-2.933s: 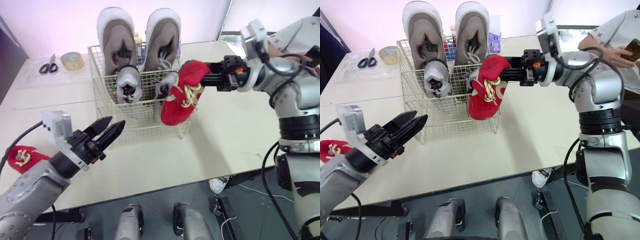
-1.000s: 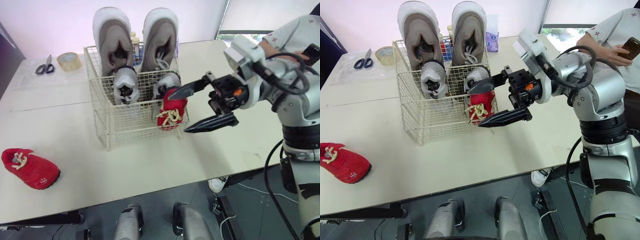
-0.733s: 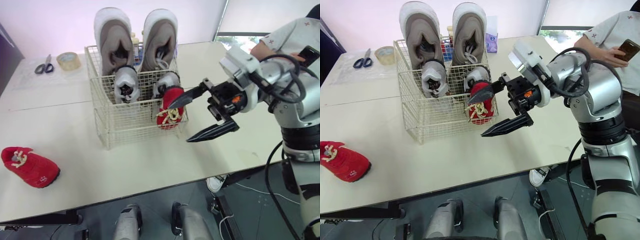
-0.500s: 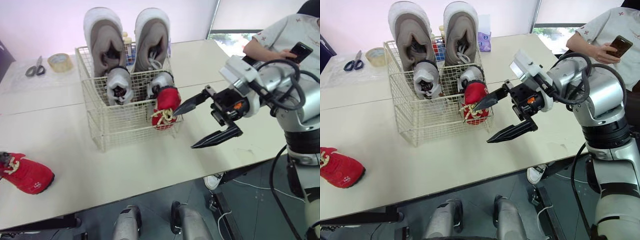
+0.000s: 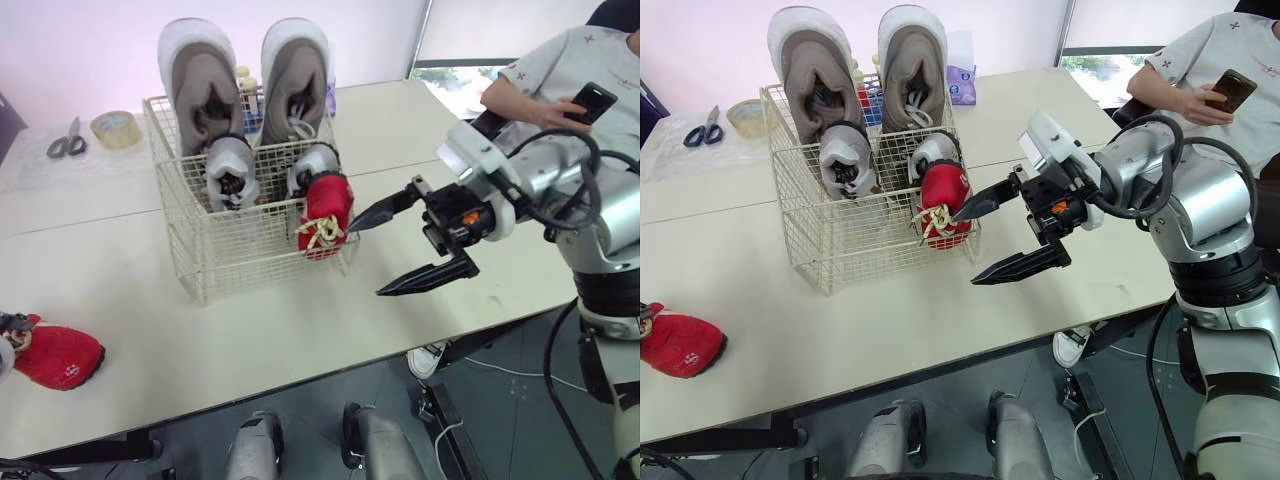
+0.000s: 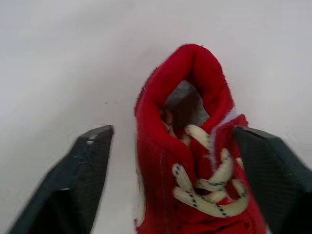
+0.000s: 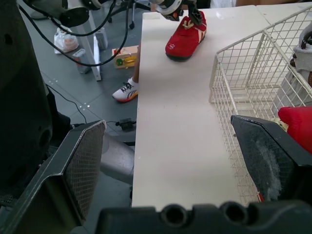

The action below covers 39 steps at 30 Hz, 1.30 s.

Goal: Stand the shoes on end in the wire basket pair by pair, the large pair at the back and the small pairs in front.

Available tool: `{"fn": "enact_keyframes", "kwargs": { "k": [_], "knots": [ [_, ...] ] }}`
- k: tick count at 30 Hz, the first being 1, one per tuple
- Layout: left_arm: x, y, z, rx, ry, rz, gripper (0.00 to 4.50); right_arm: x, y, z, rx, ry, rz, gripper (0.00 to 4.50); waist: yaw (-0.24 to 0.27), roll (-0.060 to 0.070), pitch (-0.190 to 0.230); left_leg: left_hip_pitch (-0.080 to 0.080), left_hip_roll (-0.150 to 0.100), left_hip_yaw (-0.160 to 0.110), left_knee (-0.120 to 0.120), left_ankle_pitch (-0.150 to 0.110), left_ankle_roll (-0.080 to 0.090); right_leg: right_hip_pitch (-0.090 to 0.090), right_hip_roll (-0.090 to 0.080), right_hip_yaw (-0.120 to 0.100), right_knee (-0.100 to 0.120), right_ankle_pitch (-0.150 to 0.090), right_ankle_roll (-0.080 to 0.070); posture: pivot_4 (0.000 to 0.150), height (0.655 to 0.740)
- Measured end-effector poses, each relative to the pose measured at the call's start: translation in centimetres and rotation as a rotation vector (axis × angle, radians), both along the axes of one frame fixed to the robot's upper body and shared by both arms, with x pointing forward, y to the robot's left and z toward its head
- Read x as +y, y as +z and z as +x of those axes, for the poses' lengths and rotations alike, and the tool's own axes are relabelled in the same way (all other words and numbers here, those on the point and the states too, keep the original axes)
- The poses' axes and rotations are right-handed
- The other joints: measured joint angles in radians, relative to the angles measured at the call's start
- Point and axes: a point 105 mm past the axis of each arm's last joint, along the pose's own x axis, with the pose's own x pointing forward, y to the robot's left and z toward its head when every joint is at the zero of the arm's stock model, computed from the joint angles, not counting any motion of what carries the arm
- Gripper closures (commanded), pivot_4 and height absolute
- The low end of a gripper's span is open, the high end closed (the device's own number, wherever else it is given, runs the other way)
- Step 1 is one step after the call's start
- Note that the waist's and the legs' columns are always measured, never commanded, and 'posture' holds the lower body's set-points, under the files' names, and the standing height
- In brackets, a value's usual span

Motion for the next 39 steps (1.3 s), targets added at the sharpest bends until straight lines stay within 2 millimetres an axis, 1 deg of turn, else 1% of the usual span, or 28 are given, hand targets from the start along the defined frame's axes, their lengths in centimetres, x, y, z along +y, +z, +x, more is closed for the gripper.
{"fn": "enact_keyframes", "kwargs": {
  "k": [2,4,5,6,9,13,15,16,17,18,19,20,21,22,24,26,27,28,33,36,39],
  "knots": [
    [0.0,-0.3,0.1,0.009,0.007,0.001,2.94,0.0,0.0,0.1,-0.004,-0.007,-0.001,0.00,-0.001,0.000,0.000,0.002,0.000,0.001,0.000,0.000,0.000,0.000,0.000,0.000,0.000,0.000,-0.001,0.150,0.7400],
    [0.1,-0.6,-0.1,0.019,0.022,0.005,3.95,0.0,0.0,0.2,-0.007,-0.013,-0.002,0.00,0.000,0.000,0.000,0.003,0.000,0.001,0.000,0.000,0.000,0.000,0.000,0.000,0.000,0.001,-0.001,0.150,0.7400],
    [0.1,-0.7,-0.2,0.019,0.027,0.004,4.39,0.0,0.0,0.2,-0.008,-0.015,-0.001,0.00,0.001,0.000,0.000,0.003,0.000,0.001,-0.001,0.000,0.000,0.000,0.000,0.000,0.000,0.001,-0.002,0.150,0.7400],
    [0.2,-0.7,-0.2,0.018,0.033,0.004,4.45,0.0,0.0,0.2,-0.008,-0.016,-0.001,0.00,0.001,0.000,0.000,0.004,0.000,0.001,-0.001,0.000,0.000,0.000,0.000,0.000,0.000,0.002,-0.003,0.150,0.7400],
    [0.2,-0.7,-0.2,0.010,0.037,0.014,4.45,0.1,0.0,0.3,-0.010,-0.022,0.002,0.00,0.001,0.000,0.000,0.004,0.000,0.001,-0.001,0.000,0.000,0.000,0.000,0.000,0.000,0.002,-0.003,0.150,0.7400],
    [0.2,-0.2,-0.1,-0.007,0.030,0.060,4.45,0.0,0.0,0.6,-0.016,-0.036,0.004,0.00,0.001,-0.001,0.000,0.004,0.000,0.001,-0.001,0.000,0.000,0.000,0.001,0.000,0.000,0.002,-0.003,0.150,0.7400],
    [0.5,1.5,0.3,-0.032,0.011,0.142,4.45,-0.2,-0.1,0.9,-0.011,-0.053,0.006,0.00,0.001,-0.004,0.000,0.003,0.001,0.000,-0.001,0.000,0.000,-0.001,0.001,0.000,0.000,0.003,-0.004,0.150,0.7400],
    [0.6,3.1,0.7,-0.067,-0.008,0.200,4.45,-0.2,0.0,1.1,-0.008,-0.058,0.011,0.00,0.002,-0.006,0.000,0.003,0.001,0.000,-0.001,0.000,0.000,-0.001,0.001,-0.001,0.000,0.003,-0.004,0.150,0.7400],
    [0.4,5.4,1.3,-0.126,-0.042,0.275,4.45,-0.2,0.1,1.2,-0.003,-0.064,0.018,0.00,0.004,-0.007,-0.001,0.002,0.001,0.000,0.000,0.000,0.000,-0.001,0.001,-0.001,-0.001,0.003,-0.005,0.150,0.7400],
    [-0.2,8.4,2.0,-0.211,-0.087,0.370,4.45,0.0,0.3,1.4,-0.001,-0.070,0.029,0.00,0.006,-0.007,-0.001,0.001,0.001,0.000,0.000,0.000,0.000,-0.002,0.001,-0.001,-0.003,0.003,-0.005,0.150,0.7400],
    [-1.1,11.4,2.4,-0.310,-0.133,0.464,4.45,0.0,0.6,1.6,-0.002,-0.080,0.038,0.00,0.007,-0.007,-0.001,0.000,0.000,0.000,0.000,0.000,0.000,-0.002,0.001,-0.001,-0.005,0.004,-0.006,0.150,0.7400],
    [-2.2,13.9,2.5,-0.407,-0.176,0.549,4.45,-0.1,0.9,1.8,-0.001,-0.092,0.048,0.00,0.007,-0.007,-0.001,-0.001,0.000,0.002,0.000,0.000,0.000,-0.002,0.000,-0.001,-0.005,0.004,-0.006,0.150,0.7400],
    [-3.4,15.9,2.5,-0.495,-0.219,0.611,4.45,-0.2,1.1,1.9,-0.001,-0.105,0.061,0.00,0.005,-0.006,-0.001,-0.001,0.000,0.004,0.000,0.000,0.000,-0.002,-0.002,-0.001,-0.006,0.004,-0.006,0.150,0.7400],
    [-4.7,17.2,2.5,-0.583,-0.262,0.653,4.45,-0.4,1.3,2.1,0.004,-0.119,0.074,0.00,0.004,-0.006,-0.001,-0.001,-0.001,0.005,0.000,0.000,0.000,-0.002,-0.003,-0.001,-0.006,0.006,-0.008,0.150,0.7400],
    [-8.4,19.8,2.1,-0.789,-0.389,0.717,4.45,-0.7,1.3,2.5,0.028,-0.153,0.089,0.00,0.004,-0.007,-0.002,-0.002,-0.002,0.005,-0.001,-0.001,0.001,-0.003,-0.003,-0.001,-0.005,0.006,-0.009,0.150,0.7400],
    [-11.9,21.0,1.6,-0.913,-0.515,0.779,4.45,-0.9,1.3,2.8,0.042,-0.173,0.096,0.00,0.003,-0.007,-0.002,-0.001,-0.002,0.005,-0.001,-0.002,-0.001,-0.004,-0.002,-0.001,-0.003,0.006,-0.008,0.150,0.7400],
    [-13.1,21.2,1.4,-0.949,-0.561,0.787,4.45,-0.9,1.4,2.9,0.046,-0.182,0.100,0.00,0.004,-0.007,-0.002,-0.001,-0.001,0.004,-0.002,-0.002,0.000,-0.004,-0.001,-0.001,-0.002,0.006,-0.008,0.150,0.7400],
    [-14.7,21.0,1.6,-0.976,-0.627,0.795,4.45,-1.1,1.4,3.1,0.052,-0.195,0.105,0.00,0.005,-0.007,-0.002,0.000,-0.001,0.003,-0.002,-0.002,0.000,-0.004,0.001,-0.001,-0.001,0.006,-0.008,0.150,0.7400],
    [-19.8,19.9,3.2,-0.995,-0.835,0.835,4.45,-1.3,1.5,3.6,0.079,-0.253,0.116,0.00,0.022,-0.007,-0.002,0.007,-0.001,-0.001,0.001,-0.002,-0.001,0.000,0.004,0.000,0.004,0.005,-0.006,0.150,0.7400],
    [-21.4,18.7,3.8,-1.002,-0.878,0.842,4.45,-1.3,1.9,3.7,0.095,-0.272,0.128,0.00,0.024,-0.007,-0.002,0.012,-0.001,-0.001,0.003,-0.002,-0.002,0.005,0.004,0.000,0.002,0.005,-0.006,0.150,0.7400],
    [-22.4,17.2,4.5,-0.987,-0.906,0.840,4.45,-1.1,2.5,3.5,0.090,-0.286,0.134,0.00,0.024,-0.007,-0.001,0.011,-0.001,-0.002,0.008,-0.002,-0.002,0.006,0.005,0.000,0.000,0.005,-0.006,0.150,0.7400]
  ]
}}
